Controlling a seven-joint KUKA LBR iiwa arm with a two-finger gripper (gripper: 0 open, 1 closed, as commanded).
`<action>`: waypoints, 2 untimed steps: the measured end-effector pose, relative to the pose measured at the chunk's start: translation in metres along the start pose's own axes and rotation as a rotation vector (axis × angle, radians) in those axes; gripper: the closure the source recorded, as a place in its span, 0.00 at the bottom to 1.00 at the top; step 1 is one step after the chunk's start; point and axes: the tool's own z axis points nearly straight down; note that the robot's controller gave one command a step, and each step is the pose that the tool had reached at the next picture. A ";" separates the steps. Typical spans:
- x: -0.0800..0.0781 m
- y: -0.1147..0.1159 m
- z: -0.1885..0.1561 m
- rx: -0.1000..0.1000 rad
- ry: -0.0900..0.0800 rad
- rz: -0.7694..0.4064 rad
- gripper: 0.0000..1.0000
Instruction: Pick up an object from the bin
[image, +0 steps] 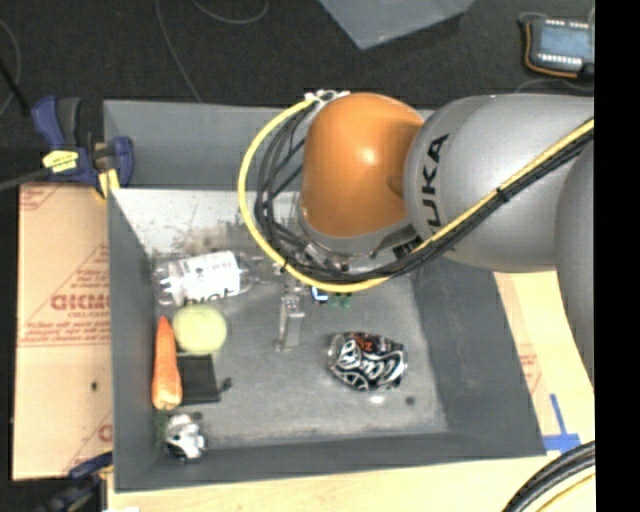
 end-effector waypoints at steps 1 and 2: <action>-0.001 -0.001 -0.004 -0.001 -0.006 0.002 0.00; 0.006 -0.002 -0.027 0.002 0.001 -0.052 0.00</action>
Offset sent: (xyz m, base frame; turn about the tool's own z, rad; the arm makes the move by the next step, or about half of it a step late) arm -0.0264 -0.0037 0.1294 -0.2718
